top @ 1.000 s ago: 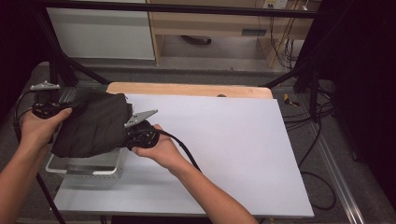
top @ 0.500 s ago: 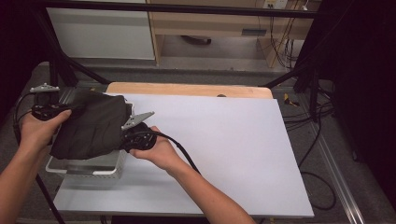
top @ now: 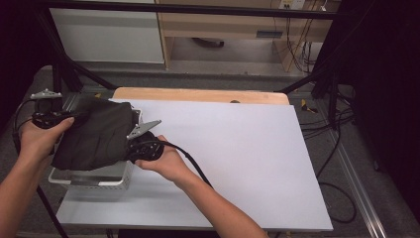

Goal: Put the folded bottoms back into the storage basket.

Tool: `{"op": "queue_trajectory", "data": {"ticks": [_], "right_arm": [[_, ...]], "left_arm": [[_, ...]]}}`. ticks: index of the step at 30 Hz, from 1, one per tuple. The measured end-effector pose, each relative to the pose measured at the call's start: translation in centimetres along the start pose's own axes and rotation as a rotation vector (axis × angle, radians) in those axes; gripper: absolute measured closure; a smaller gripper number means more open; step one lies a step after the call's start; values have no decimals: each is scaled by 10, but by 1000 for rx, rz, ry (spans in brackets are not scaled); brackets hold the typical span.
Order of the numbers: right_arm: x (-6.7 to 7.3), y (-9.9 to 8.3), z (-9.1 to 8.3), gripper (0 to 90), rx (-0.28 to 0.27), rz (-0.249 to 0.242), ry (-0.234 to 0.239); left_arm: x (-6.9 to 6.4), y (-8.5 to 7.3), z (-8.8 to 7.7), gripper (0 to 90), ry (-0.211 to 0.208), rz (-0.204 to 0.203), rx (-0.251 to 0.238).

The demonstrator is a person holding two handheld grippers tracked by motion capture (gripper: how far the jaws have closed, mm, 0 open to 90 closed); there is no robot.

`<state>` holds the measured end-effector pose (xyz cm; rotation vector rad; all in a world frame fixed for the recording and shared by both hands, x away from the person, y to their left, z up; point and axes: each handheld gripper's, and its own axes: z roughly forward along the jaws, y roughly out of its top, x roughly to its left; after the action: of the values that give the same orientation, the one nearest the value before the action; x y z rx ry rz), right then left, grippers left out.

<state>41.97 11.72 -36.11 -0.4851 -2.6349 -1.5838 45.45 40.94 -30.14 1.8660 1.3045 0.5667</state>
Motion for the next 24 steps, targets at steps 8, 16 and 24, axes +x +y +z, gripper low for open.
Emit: {"op": "queue_trajectory", "data": {"ticks": [8,16,24], "right_arm": [[1,-2,4,837,-3,-1,7],[1,-3,8,837,3,1,13],[1,-3,12,836,-1,9,15]], "left_arm": [[2,-4,0,705,4,-2,3],[5,-9,0,705,6,-14,5],[9,-10,-3,707,18,-14,-1]]}}
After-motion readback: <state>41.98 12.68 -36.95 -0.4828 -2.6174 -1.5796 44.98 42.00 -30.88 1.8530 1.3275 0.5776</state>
